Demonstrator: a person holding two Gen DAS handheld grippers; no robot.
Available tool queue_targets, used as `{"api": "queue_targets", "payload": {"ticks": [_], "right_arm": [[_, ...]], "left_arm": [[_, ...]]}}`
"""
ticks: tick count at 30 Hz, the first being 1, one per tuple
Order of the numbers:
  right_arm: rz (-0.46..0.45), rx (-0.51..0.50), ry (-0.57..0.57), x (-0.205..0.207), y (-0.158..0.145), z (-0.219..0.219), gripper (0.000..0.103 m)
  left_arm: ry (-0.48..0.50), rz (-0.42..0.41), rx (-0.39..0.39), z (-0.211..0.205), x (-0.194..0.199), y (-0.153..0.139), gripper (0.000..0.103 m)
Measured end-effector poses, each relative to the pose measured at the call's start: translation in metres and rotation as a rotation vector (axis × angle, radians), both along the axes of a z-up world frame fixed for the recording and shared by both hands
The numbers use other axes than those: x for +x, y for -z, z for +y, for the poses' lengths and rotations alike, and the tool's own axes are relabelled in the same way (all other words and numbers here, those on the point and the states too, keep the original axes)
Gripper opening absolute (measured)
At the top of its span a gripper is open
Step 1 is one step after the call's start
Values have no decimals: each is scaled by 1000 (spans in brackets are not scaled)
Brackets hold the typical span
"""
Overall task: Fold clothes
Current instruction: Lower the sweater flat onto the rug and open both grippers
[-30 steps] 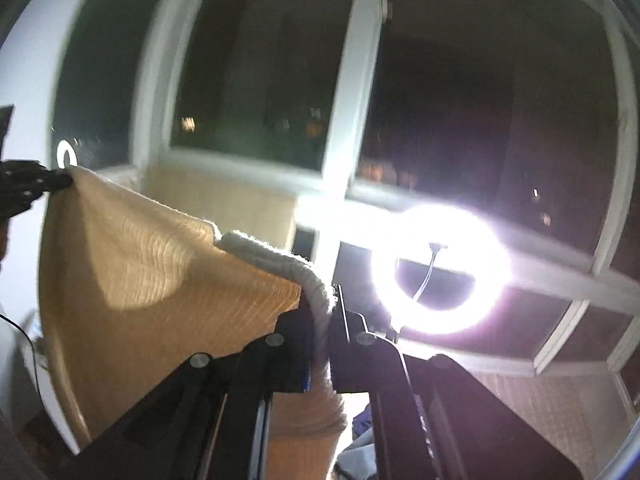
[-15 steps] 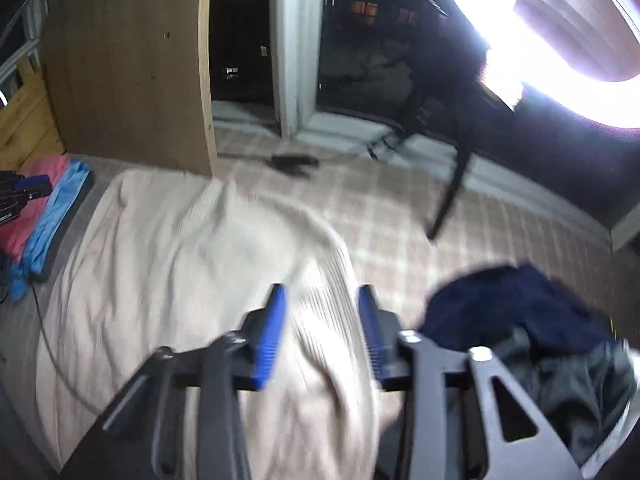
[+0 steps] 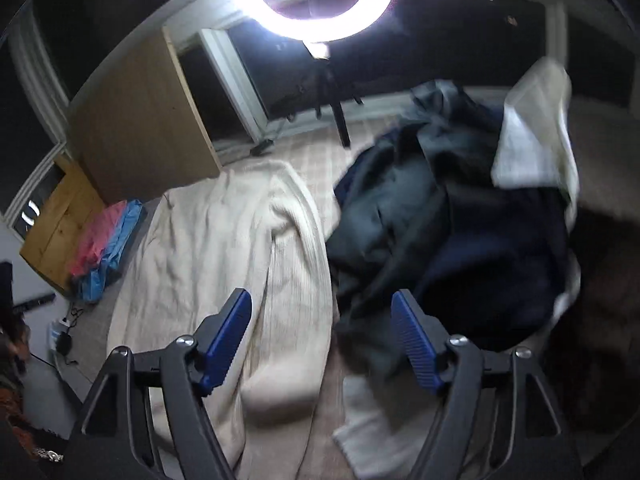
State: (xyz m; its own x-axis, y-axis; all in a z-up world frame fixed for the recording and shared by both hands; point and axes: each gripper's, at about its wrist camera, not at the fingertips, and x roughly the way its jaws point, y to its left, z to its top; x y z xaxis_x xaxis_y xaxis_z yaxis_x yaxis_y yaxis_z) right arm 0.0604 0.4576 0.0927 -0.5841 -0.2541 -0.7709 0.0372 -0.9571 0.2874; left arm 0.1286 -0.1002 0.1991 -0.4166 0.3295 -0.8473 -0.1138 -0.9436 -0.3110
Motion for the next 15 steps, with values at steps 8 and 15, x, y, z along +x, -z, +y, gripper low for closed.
{"api": "queue_targets", "payload": {"ticks": [8,15], "right_arm": [[-165,-7,-53,12,82,-36,72],[-242,4,-83,9,118,-53,72]], "left_arm": [[112,-212,2,89,12,95,61],[92,-191,28,93,10,103,30]]}}
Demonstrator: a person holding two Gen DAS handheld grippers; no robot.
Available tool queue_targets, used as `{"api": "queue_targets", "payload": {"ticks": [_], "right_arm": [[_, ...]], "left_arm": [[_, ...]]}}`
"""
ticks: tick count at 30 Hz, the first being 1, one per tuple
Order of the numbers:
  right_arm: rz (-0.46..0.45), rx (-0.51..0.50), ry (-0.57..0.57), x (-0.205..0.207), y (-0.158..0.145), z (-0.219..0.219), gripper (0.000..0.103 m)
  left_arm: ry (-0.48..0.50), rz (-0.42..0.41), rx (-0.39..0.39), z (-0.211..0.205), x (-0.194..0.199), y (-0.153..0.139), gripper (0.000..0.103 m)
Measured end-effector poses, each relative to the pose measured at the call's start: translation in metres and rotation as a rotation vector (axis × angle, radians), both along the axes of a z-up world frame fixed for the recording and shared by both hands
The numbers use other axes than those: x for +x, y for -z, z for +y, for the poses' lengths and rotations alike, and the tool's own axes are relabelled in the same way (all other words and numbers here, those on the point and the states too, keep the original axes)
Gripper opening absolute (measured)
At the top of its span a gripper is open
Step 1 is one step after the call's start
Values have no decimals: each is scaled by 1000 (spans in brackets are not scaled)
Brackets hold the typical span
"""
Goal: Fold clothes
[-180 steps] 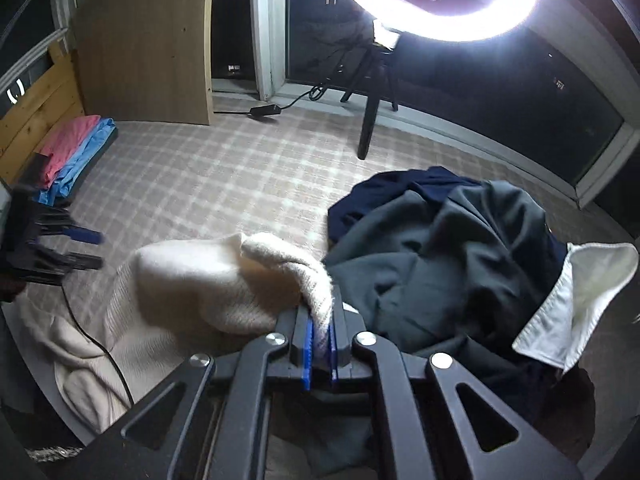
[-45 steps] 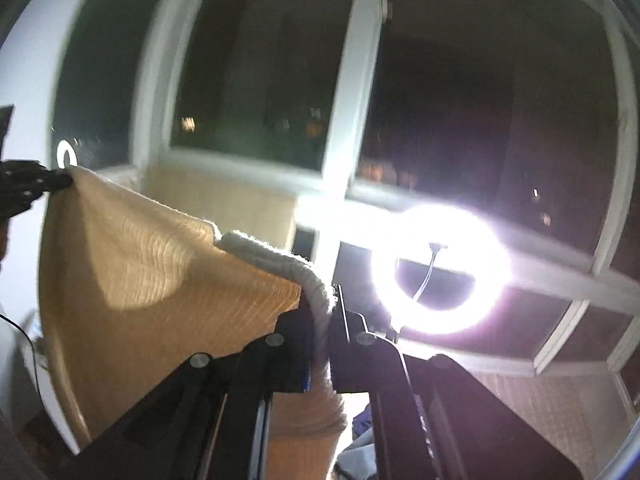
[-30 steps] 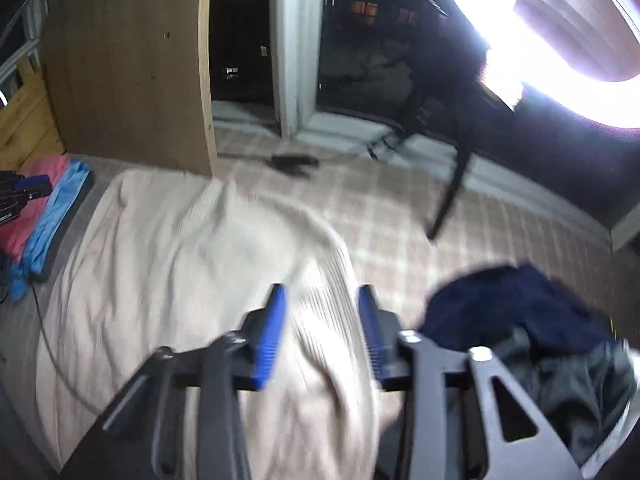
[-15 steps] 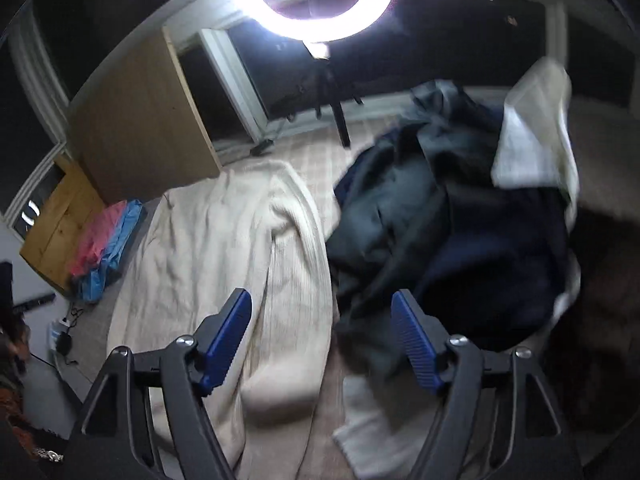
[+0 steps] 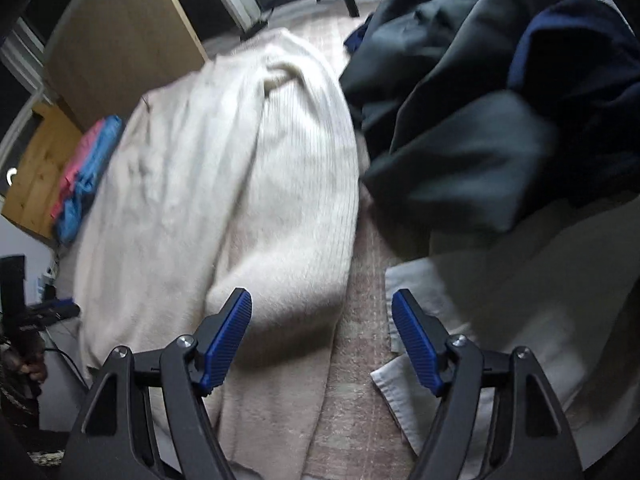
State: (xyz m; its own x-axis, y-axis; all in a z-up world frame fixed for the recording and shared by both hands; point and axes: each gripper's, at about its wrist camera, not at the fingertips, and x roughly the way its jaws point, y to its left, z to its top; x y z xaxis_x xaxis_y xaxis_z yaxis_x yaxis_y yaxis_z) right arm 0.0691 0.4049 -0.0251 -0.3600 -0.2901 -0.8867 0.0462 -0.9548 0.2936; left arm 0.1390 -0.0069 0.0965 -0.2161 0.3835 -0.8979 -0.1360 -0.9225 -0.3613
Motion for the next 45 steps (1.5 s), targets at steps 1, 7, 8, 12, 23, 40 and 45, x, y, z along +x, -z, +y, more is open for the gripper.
{"api": "queue_targets", "payload": {"ticks": [1,7,8,12,23,40,45], "right_arm": [[-9,0,-5,0,4,-2,72],[2,-30,-34,-2,7,-13,14],[-1,-33,-38,-2,6,-15,12],[77,1,-2,3,-24,-4,11],[264,348,152,34,-125,35,55],[-2,122,-255,42,7,-110,33],[-19,-142,-186,32,-5,-90,7]], "left_arm": [[-2,9,3,-2,0,-3,14],[-14,66,22,-17,-1,-18,8],[-15,80,21,-21,-1,-23,8],[-44,166,-75,-52,2,-54,8],[-342,199,-326,-159,13,-71,46],[85,54,-70,-15,16,-4,46],[55,44,-62,-16,20,-6,46]]}}
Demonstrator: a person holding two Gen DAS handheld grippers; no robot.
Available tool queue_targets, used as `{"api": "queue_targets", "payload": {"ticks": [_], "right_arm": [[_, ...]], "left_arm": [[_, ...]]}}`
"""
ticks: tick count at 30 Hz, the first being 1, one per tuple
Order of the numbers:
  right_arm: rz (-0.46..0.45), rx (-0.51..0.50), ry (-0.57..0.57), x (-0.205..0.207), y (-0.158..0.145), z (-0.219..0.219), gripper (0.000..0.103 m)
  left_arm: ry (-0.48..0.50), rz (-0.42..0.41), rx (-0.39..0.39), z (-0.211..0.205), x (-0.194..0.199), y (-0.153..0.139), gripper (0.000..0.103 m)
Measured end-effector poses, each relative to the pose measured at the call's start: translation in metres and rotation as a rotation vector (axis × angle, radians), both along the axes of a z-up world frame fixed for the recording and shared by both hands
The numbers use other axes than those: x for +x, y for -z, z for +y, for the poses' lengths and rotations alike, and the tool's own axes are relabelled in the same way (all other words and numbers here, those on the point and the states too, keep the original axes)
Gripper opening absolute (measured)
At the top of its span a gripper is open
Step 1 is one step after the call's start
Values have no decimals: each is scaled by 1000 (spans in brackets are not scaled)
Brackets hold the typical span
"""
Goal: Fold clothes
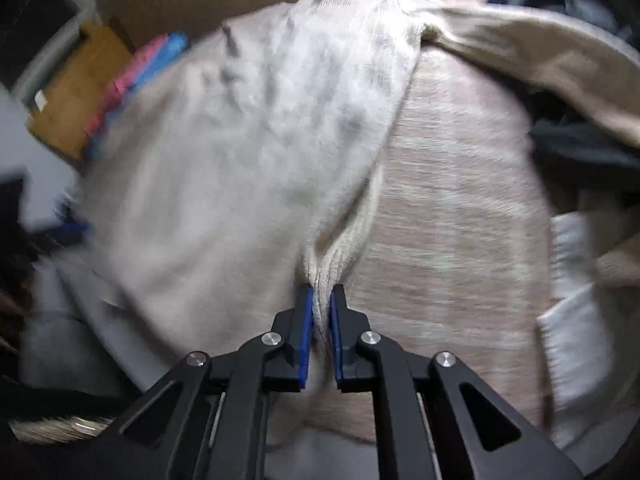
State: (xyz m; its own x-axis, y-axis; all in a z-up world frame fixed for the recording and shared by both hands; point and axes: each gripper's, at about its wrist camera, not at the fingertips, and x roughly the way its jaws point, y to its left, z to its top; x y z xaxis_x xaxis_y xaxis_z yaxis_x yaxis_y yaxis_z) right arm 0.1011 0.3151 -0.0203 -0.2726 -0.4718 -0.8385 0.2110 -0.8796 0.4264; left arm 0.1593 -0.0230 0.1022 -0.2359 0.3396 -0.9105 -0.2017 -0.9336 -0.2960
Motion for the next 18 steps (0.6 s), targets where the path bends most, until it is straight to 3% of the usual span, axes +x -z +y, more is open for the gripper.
{"api": "queue_targets", "payload": {"ticks": [2,4,9,18], "right_arm": [[60,-82,142,1,-26,42,7],[57,-92,297,-1,-30,87,7],[-19,7,241,-16,-11,83,8],[-56,32,173,-22,-1,91,9]], "left_arm": [[4,-5,14,7,0,4,46],[8,-11,27,15,-1,8,46],[18,-24,62,34,-2,18,46],[64,-85,97,90,-5,33,47]]}}
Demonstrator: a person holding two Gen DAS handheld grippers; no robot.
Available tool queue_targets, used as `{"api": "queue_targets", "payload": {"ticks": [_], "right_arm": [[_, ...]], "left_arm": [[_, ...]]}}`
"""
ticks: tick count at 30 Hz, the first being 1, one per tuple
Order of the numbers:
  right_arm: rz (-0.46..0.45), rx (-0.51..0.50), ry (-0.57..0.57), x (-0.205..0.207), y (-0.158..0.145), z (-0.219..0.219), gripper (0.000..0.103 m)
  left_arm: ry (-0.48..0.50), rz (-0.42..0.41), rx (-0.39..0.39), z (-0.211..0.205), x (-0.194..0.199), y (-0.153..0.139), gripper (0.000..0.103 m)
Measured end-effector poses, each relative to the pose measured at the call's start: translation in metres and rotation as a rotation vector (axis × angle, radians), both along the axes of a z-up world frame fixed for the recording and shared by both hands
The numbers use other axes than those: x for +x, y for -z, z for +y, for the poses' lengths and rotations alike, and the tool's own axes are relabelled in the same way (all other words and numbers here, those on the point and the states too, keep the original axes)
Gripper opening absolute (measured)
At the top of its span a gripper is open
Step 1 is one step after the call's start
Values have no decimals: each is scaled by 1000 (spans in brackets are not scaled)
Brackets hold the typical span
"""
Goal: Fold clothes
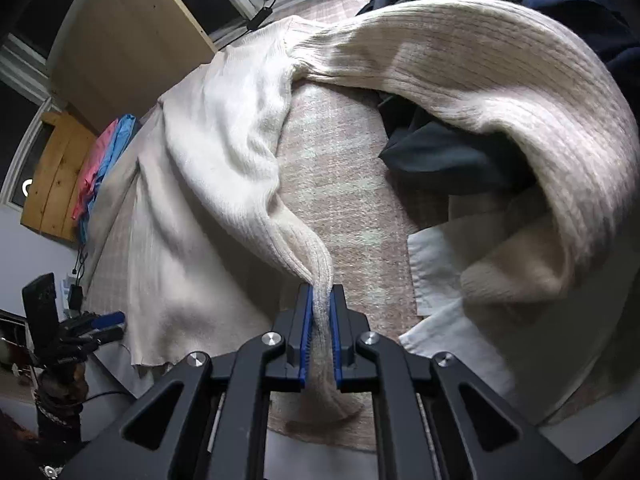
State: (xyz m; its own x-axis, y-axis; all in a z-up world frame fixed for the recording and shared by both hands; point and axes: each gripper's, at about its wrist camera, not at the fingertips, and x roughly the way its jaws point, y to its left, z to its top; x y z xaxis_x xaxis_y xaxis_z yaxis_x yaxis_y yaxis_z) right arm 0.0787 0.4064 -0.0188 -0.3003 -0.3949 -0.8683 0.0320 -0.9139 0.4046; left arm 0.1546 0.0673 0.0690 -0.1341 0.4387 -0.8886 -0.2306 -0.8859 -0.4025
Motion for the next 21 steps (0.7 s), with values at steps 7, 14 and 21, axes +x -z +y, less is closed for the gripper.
{"api": "queue_targets", "payload": {"ticks": [7,14,21], "right_arm": [[-26,0,-51,-8,10,1,12],[-73,33,-128,-1,24,-11,43],[-27,-178,-223,30,-11,-40,7]], "left_arm": [[-1,50,-58,16,-2,-4,7],[-47,94,24,-15,3,-35,6],[-73,50,-90,-56,13,-24,6]]}}
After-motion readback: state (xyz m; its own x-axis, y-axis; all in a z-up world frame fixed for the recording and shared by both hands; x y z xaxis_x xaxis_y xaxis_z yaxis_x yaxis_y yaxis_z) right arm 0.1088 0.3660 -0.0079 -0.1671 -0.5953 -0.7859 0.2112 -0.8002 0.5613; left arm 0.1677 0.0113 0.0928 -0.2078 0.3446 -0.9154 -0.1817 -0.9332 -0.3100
